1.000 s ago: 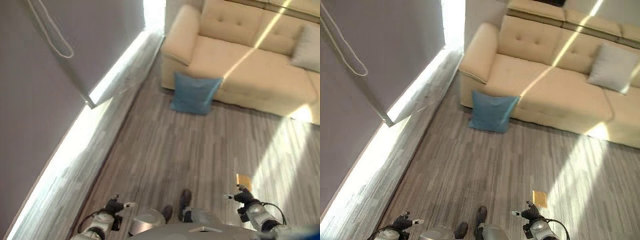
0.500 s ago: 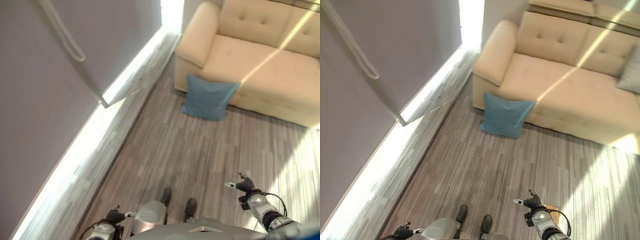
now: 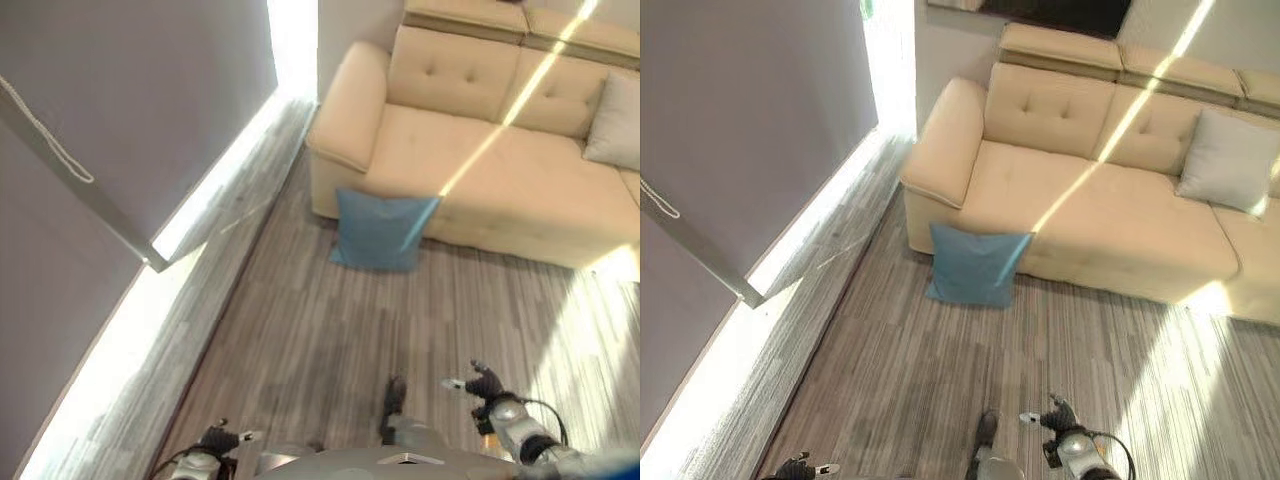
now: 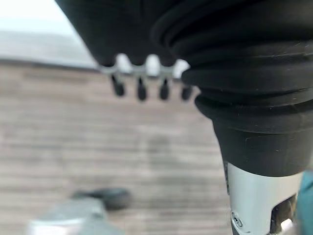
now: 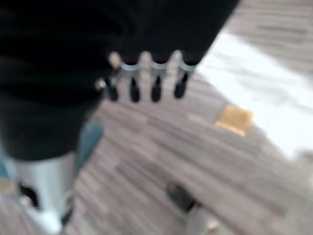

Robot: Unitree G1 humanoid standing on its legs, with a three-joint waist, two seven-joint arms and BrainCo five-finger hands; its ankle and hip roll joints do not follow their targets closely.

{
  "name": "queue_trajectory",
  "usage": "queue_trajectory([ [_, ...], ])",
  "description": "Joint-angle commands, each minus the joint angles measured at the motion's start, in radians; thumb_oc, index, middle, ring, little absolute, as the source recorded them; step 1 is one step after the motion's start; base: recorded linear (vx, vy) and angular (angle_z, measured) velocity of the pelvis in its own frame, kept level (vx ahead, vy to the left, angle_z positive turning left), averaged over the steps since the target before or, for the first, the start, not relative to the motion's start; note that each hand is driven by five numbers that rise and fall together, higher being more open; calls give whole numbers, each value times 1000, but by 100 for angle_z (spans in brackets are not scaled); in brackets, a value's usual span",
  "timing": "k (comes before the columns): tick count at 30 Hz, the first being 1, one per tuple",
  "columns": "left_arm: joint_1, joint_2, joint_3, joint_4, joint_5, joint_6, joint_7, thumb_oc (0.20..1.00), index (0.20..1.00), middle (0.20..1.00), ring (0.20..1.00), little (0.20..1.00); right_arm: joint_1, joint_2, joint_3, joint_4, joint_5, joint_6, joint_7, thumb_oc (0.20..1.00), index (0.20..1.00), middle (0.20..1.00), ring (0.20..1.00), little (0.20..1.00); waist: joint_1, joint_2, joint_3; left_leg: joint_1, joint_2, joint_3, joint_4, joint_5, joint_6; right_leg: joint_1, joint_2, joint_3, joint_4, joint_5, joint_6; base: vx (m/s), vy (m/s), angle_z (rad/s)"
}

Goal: Pick up all the scattered cushions and arrange them neatly on the sofa.

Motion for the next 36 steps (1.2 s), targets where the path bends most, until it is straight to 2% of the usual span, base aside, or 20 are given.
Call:
queue_trajectory([
  [1, -68, 21, -21, -35, -26, -16, 12, 1000, 1000, 1000, 1000, 1000, -72, -51, 19, -31, 28, -33, -21, 1000, 1000, 1000, 1000, 1000, 18, -26, 76, -184, 47, -11, 260, 93, -63, 24, -9, -13, 51, -76, 53, 226, -245, 95],
  [2, -93, 19, -30, -52, -53, -19, 18, 1000, 1000, 1000, 1000, 1000, -83, -55, 28, -28, 44, -33, -21, 1000, 1000, 1000, 1000, 1000, 42, -38, 100, -268, 30, 31, 312, 70, -36, 85, 5, -27, 20, -111, 31, 236, -121, 55],
  [3, -92, 16, -30, -53, -57, -19, 15, 1000, 1000, 1000, 1000, 1000, -83, -57, 26, -28, 47, -34, -19, 1000, 1000, 1000, 1000, 1000, 42, -44, 97, -286, 10, 45, 279, 52, -28, 92, 2, -30, 12, -119, 36, 352, -91, 19],
  [5, -91, 10, -39, -56, -43, -17, 8, 1000, 1000, 1000, 1000, 1000, -84, -64, 25, -25, 48, -33, -23, 1000, 1000, 1000, 1000, 1000, 50, -38, 90, -349, -32, 103, 184, 88, -26, 117, 14, -38, 0, -141, 37, 261, 91, 40],
  [6, -90, 16, -42, -62, -40, -17, 4, 1000, 1000, 1000, 1000, 1000, -85, -63, 23, -18, 55, -30, -27, 1000, 1000, 1000, 1000, 1000, 67, -25, 91, -397, -48, 119, 137, 152, -32, 135, 39, -22, -3, -156, 34, 319, 194, 23],
  [7, -81, 21, -33, -62, -45, -17, 4, 1000, 1000, 1000, 1000, 1000, -89, -55, 24, -21, 50, -31, -23, 1000, 1000, 1000, 1000, 1000, 83, -22, 84, -375, -53, 106, 105, 156, -28, 146, 47, -2, 14, -172, 37, 360, 221, -17],
  [10, -65, 31, -22, -53, -27, -10, 2, 1000, 1000, 1000, 1000, 1000, -84, -42, 19, -32, 33, -32, -21, 1000, 1000, 1000, 1000, 1000, 78, -22, 66, -332, -64, 91, 96, 143, 0, 144, 24, 5, 111, -189, 49, 257, 227, -64],
  [11, -61, 32, -19, -50, -22, -9, 1, 1000, 1000, 1000, 1000, 1000, -87, -41, 14, -28, 25, -31, -20, 1000, 1000, 1000, 1000, 1000, 78, -18, 66, -321, -69, 95, 102, 131, 11, 136, 9, 9, 157, -192, 65, 181, 280, -68],
  [12, -55, 46, -17, -52, -14, -2, -4, 1000, 1000, 1000, 1000, 1000, -96, -34, 15, -31, 16, -23, -14, 1000, 1000, 1000, 1000, 1000, 63, 1, 81, -281, -70, 89, 111, 116, 42, 70, -11, 35, 344, -156, 83, 181, 280, -49],
  [14, -55, 46, -17, -52, -13, -2, -5, 1000, 1000, 1000, 1000, 1000, -96, -34, 16, -31, 16, -23, -14, 1000, 1000, 1000, 1000, 1000, 63, 1, 81, -281, -70, 90, 112, 115, 42, 68, -12, 36, 347, -157, 83, 93, 147, -28],
  [15, -51, 49, -15, -53, -13, -3, -4, 1000, 1000, 1000, 1000, 1000, -94, -29, 9, -30, 17, -25, -14, 1000, 1000, 1000, 1000, 1000, 55, 16, 85, -252, -66, 89, 104, 102, 55, 22, -18, 47, 420, -137, 87, 133, 129, 1],
  [17, -45, 47, -17, -55, -13, -6, -2, 1000, 1000, 1000, 1000, 1000, -90, -27, 4, -22, 20, -21, -15, 1000, 1000, 1000, 1000, 1000, 44, 22, 78, -216, -68, 77, 79, 97, 60, -1, -10, 58, 374, -139, 75, 202, 94, 1],
  [19, -47, 41, -19, -51, -14, -7, 1, 1000, 1000, 1000, 1000, 1000, -85, -24, 5, -14, 20, -20, -18, 1000, 1000, 1000, 1000, 1000, 33, 27, 75, -188, -67, 71, 55, 89, 58, -11, -4, 64, 288, -133, 71, 210, -22, -4],
  [20, -54, 39, -18, -45, -17, -9, 7, 1000, 1000, 1000, 1000, 1000, -79, -22, 4, -6, 12, -13, -23, 1000, 1000, 1000, 1000, 1000, 25, 26, 80, -166, -66, 71, 39, 81, 53, -45, -13, 50, 181, -93, 78, 243, -92, 4],
  [22, -62, 39, -19, -38, 0, -10, 15, 1000, 1000, 1000, 1000, 1000, -62, -21, -14, 18, 22, -10, -25, 1000, 1000, 1000, 1000, 1000, 10, 16, 77, -149, -69, 64, 37, 69, 46, -20, -3, 77, 94, -77, 90, 212, -91, -13],
  [24, -72, 31, -26, -36, -1, -11, 19, 1000, 1000, 1000, 1000, 1000, -43, -17, -21, 32, 27, -8, -24, 1000, 1000, 1000, 1000, 1000, -3, 12, 68, -142, -61, 63, 25, 73, 35, 3, 13, 100, 79, -80, 79, 194, -102, 16],
  [27, -81, 13, -50, -35, 17, -8, 12, 1000, 1000, 1000, 1000, 1000, 0, -21, -46, 40, 52, -14, -19, 1000, 1000, 1000, 1000, 1000, -39, 15, 41, -111, -33, 63, 2, 70, 11, 58, 30, 87, 31, -83, 63, 177, -94, 51],
  [33, -93, -11, -97, -66, 40, -3, 9, 1000, 1000, 1000, 1000, 1000, 30, -30, -56, 53, 74, -25, -16, 1000, 1000, 1000, 1000, 1000, -70, 23, 11, -53, 18, 85, -30, 67, -22, 135, 66, 87, -24, -115, 43, 164, -77, -12],
  [34, -100, -6, -102, -77, 32, -5, 11, 1000, 1000, 1000, 1000, 1000, 23, -30, -55, 48, 86, -29, -14, 1000, 1000, 1000, 1000, 1000, -72, 19, 17, -74, 35, 88, 14, 64, -43, 135, 72, 82, -12, -138, 29, 101, -73, -19],
  [36, -104, -4, -106, -81, 31, -6, 10, 1000, 1000, 1000, 1000, 1000, 18, -31, -54, 47, 88, -33, -15, 1000, 1000, 1000, 1000, 1000, -70, 15, 26, -107, 36, 90, 73, 71, -53, 136, 72, 76, -10, -143, 24, -18, -63, -5],
])
